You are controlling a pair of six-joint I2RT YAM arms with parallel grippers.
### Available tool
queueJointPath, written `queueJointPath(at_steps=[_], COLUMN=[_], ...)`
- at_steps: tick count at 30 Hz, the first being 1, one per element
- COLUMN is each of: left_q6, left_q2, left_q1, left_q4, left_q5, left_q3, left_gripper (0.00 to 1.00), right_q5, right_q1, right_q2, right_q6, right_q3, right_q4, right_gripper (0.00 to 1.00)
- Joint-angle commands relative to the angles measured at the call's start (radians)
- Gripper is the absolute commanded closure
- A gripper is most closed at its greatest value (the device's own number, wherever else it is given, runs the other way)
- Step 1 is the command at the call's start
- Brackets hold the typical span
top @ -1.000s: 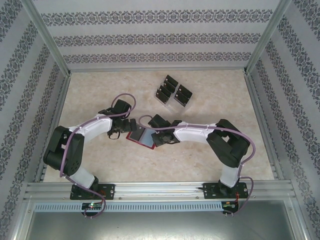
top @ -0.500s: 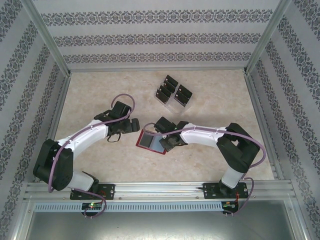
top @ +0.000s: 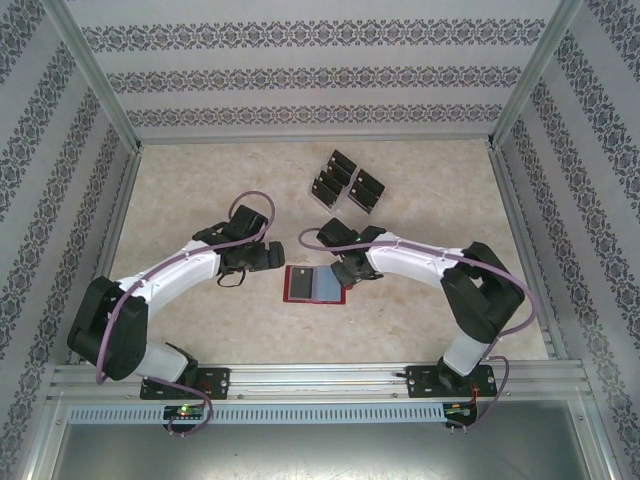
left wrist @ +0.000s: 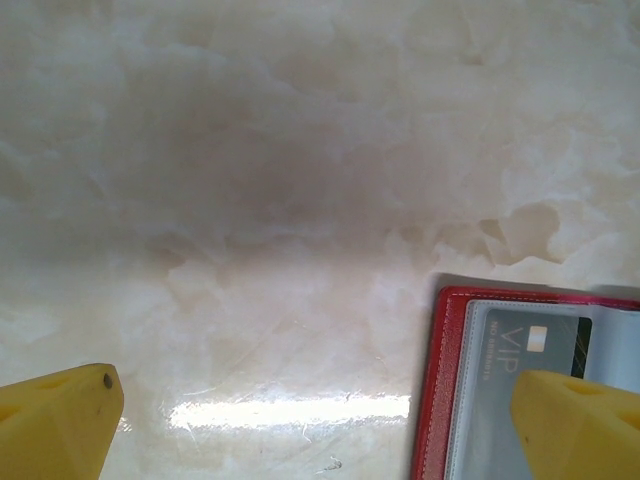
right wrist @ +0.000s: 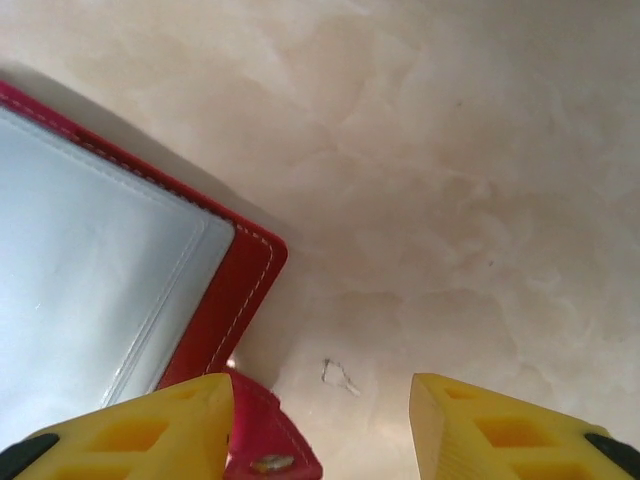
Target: Put the credit cards into the card holder
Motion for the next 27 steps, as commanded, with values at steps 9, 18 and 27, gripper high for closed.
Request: queueJointPath(at_steps=[9,18,27], left_q6=[0.092,0.097,0.090], left_q2=[0.102,0.161,0.197], left_q1=[-0.048,-0.098,-0.108], left_q4=[0.000,0.062,0.085], left_q5=[-0.020,-0.012,-0.013], left_q3=[0.036,0.038,0.028], left_gripper=[0.00,0.00,0.00], right_q5=[-0.320,-0.340,-0.304], right_q1=[0.003,0.031,0.034], right_q2=[-0.253,-0.138,-0.075], right_q6=[0.466,0.525,0.524], right_q3=[-0.155,-0.183,-0.185], right_q4=[0.274,0.374,0.374], right_gripper=[0.48,0.49,0.49])
